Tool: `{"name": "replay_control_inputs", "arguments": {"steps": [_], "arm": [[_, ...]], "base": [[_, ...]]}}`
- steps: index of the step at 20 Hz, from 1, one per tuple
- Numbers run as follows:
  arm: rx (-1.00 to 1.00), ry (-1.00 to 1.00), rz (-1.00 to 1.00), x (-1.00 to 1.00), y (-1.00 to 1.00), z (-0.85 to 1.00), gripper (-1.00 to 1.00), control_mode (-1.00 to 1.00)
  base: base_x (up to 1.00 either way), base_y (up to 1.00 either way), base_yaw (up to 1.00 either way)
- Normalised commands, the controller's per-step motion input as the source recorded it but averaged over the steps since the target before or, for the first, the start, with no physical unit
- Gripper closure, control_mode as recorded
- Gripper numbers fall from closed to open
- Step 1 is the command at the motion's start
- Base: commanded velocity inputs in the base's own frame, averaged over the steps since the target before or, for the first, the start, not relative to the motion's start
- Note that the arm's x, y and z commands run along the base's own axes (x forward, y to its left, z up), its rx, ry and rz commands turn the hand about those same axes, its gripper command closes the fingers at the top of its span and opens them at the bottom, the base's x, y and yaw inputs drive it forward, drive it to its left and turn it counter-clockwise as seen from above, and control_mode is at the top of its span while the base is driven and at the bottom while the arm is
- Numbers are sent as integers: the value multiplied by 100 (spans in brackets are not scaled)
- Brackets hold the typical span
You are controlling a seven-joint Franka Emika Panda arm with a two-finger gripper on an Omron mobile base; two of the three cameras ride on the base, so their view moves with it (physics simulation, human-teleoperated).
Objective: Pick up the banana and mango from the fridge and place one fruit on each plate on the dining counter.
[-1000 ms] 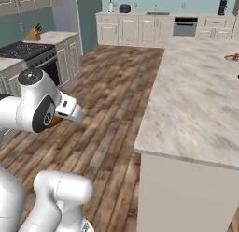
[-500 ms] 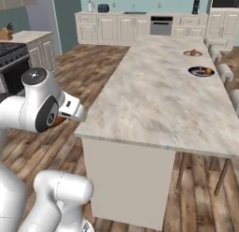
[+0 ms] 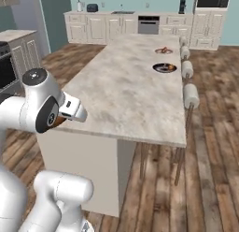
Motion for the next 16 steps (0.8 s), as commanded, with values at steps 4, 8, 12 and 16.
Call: {"name": "replay_control_inputs", "arguments": {"steps": [4, 8, 12, 16], "arm": [[0, 0, 0, 0, 0, 0, 100, 100], [0, 0, 0, 0, 0, 0, 100, 100], [0, 0, 0, 0, 0, 0, 100, 100], [0, 0, 0, 0, 0, 0, 100, 100]], "base": [[0, -100, 0], [4, -100, 4], [2, -100, 8], [27, -100, 15]]}}
